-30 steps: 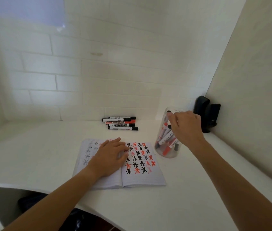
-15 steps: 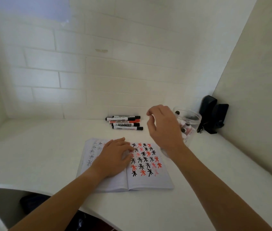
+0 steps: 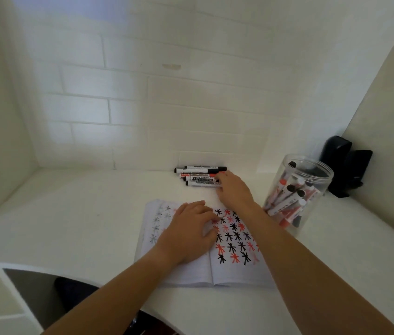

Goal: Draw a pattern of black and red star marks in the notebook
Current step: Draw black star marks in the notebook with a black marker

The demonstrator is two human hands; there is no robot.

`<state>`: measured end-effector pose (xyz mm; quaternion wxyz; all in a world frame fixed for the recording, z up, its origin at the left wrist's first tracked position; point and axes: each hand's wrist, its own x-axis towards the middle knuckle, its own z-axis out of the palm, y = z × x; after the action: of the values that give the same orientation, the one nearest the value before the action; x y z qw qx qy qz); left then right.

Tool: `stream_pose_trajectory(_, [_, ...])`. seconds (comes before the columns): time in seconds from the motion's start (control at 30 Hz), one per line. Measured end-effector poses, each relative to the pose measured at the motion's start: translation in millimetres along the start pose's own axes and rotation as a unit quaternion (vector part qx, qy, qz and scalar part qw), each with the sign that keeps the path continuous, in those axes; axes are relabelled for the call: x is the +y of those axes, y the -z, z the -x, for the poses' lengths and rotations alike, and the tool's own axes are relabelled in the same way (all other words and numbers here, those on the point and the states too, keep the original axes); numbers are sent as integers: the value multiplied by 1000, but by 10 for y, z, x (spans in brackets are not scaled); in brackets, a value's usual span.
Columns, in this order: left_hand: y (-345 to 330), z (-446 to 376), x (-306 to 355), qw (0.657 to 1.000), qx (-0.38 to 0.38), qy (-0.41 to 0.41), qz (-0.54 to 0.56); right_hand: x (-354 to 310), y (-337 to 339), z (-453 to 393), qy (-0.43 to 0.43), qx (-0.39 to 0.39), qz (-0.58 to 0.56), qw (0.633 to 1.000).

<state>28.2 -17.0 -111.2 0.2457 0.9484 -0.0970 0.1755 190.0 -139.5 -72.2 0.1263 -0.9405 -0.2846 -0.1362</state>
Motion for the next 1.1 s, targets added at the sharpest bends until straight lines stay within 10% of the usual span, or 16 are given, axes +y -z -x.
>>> stream_pose_trajectory(0.3, [10, 7, 8, 1000, 3, -3, 6, -35, 89, 195, 13, 25, 56, 998])
stream_pose_trajectory(0.43, [36, 18, 38, 1000, 17, -3, 13, -163, 409, 600, -51, 92, -125, 987])
stream_pose_trajectory(0.7, [152, 79, 170, 994, 52, -51, 76, -247, 703, 1584, -150, -4, -512, 845])
stream_pose_trajectory(1.1, [195, 101, 166, 993, 51, -102, 23, -8, 855, 1777, -122, -20, -588, 799])
